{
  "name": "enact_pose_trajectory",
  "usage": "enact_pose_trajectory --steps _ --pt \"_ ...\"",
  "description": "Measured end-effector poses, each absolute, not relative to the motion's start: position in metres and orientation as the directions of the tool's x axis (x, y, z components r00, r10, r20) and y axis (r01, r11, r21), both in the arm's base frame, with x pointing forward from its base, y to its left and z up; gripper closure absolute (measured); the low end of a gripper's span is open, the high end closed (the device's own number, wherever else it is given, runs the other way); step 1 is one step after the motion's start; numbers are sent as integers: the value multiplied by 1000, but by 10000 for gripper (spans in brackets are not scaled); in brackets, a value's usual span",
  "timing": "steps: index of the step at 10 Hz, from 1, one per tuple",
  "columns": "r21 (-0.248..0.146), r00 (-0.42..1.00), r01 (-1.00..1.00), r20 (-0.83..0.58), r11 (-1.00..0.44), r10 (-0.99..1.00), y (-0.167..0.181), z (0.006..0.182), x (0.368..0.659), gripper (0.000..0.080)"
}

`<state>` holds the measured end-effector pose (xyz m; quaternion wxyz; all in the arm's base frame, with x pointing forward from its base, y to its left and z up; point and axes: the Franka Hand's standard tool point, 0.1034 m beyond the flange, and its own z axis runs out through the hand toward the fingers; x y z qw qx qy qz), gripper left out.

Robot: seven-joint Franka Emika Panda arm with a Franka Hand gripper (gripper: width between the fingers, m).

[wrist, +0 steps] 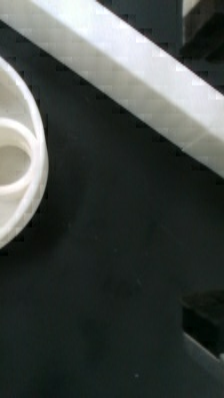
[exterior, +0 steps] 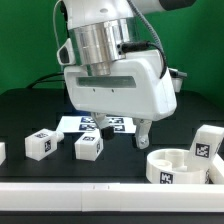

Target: Assemble stool

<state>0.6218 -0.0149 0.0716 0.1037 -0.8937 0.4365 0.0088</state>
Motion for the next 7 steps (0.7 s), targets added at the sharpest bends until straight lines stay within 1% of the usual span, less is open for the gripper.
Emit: enact_pose_trajectory --steps 1,2,3,4,7 --pt "-174 703 -708 -84 -684 -707 -16 71 621 150" --pt "-119 839 -543 -39 -831 -542 -18 68 617 150" --pt "-100 901 -433 -22 -896 -434 -20 66 615 150" --pt "-94 934 -356 -2 -930 -358 -25 62 610 150" --pt "-91 970 -242 9 -966 -244 -26 61 609 150"
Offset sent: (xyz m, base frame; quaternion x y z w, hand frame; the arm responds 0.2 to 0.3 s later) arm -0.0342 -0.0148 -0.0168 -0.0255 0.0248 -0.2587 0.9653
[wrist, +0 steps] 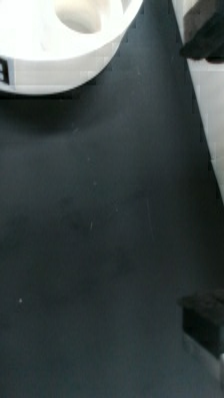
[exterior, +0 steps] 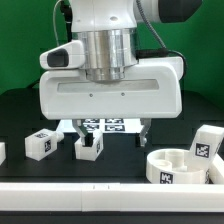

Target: Assemble stool

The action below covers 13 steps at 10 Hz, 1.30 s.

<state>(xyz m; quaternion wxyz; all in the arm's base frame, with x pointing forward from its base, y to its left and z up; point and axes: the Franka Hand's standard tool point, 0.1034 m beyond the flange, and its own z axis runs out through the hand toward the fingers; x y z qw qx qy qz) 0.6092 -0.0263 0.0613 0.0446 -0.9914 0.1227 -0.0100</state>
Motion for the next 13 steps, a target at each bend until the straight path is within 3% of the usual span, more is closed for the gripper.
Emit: enact_pose_trajectory --steps 2,4,6,9,11,13 --pt "-101 956 -290 4 -952 -292 -36 57 603 150" --pt "-75 943 -332 -7 -940 -333 -58 37 572 150" --pt "-85 928 -373 -21 -924 -373 -87 33 560 150" --pt "-86 926 -376 -46 -922 -374 -84 32 559 150" --pt "-118 889 -423 -248 -899 -386 -81 33 553 150" --pt "-126 863 -434 -344 -892 -371 -82 31 557 150"
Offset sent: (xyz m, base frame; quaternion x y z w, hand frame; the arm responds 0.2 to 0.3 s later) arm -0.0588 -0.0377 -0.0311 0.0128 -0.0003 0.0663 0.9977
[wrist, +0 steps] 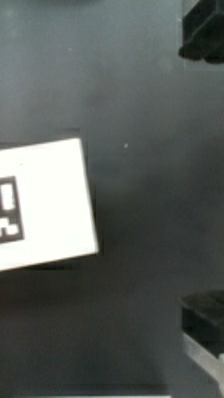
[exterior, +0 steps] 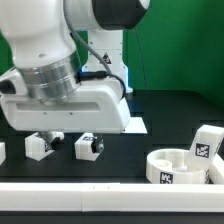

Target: Assemble stool

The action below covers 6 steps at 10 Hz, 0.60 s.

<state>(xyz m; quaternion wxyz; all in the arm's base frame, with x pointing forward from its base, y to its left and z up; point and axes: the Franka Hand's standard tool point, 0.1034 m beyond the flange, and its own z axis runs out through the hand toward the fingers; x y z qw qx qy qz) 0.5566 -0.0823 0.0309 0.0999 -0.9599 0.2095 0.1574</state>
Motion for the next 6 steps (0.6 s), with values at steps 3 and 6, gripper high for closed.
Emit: enact_pose_trajectory --steps 3,6 --pt "-139 794 -443 -520 -886 -315 -80 29 548 150" --pt "-94 646 -473 -713 -876 -273 -69 17 517 150"
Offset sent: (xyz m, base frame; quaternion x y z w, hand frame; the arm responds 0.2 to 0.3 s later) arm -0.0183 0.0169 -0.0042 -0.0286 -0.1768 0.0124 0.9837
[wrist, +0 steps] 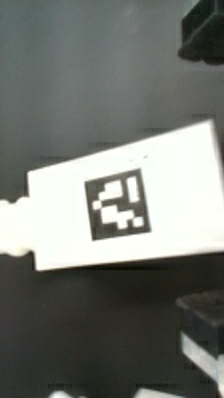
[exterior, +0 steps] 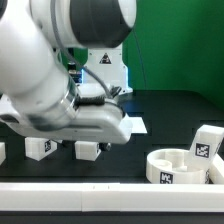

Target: Assemble stool

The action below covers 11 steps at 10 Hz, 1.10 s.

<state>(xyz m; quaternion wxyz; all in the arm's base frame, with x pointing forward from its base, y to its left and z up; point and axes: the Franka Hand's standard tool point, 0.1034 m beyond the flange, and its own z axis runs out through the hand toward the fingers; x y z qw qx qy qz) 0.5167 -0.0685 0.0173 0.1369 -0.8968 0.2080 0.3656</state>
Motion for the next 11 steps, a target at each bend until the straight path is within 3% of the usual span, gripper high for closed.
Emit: enact_pose_trajectory --steps 1,3,8,10,11 --pt "-67 563 -493 -784 -868 -260 -69 15 505 150" --pt "-58 497 -494 -837 -868 -227 -73 17 505 150" --pt "-48 507 -473 -831 -880 -227 -74 15 509 150" --pt "-49 510 -472 -829 -880 -228 -73 16 510 412" --pt "-49 511 -473 -828 -880 -229 -74 16 511 412"
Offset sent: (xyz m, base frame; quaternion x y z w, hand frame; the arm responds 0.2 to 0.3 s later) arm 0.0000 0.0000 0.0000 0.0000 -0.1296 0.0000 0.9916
